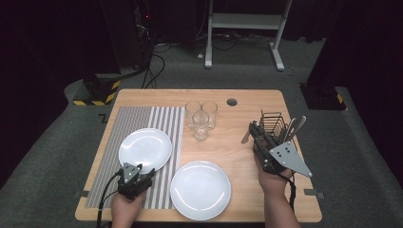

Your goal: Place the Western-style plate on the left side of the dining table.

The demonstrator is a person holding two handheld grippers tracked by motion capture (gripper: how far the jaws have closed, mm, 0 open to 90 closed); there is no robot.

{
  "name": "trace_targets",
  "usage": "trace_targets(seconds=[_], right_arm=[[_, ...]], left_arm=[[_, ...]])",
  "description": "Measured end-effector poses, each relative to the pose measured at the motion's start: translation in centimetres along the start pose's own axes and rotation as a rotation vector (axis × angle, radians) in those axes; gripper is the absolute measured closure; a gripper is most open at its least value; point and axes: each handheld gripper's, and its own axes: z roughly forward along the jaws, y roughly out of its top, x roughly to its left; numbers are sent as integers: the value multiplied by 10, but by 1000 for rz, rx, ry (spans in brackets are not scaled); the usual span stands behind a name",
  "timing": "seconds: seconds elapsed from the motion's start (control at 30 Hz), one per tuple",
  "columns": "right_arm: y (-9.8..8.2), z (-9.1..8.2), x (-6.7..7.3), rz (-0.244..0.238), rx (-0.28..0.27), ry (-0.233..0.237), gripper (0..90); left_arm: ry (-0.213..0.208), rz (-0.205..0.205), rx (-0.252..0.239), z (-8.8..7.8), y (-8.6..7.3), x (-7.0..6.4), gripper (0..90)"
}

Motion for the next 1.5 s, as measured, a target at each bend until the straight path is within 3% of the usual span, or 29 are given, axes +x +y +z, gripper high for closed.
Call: trace_targets(seconds=[0.37,0.6,0.87,1.1,1.27,1.5], right_arm=[[-3,8,22,-14,18,71,832],[-6,11,41,-26,33,125,832],[-8,16,58,-20,54,178,832],[-8,24,68,-1,81,188,832],[-7,29,74,13,107,186,832],[1,32,83,4,115,166,832]], left_arm=[[-1,5,-15,-1,-1,-1,425],[-3,35,-21,-2,-2,-3,407],[-15,16,-15,-2,-1,-1,404],[-37,-3,-1,-2,0,0,413],[-30,14,6,-2,3,-1,412],[-57,12,-41,-6,17,-1,407]])
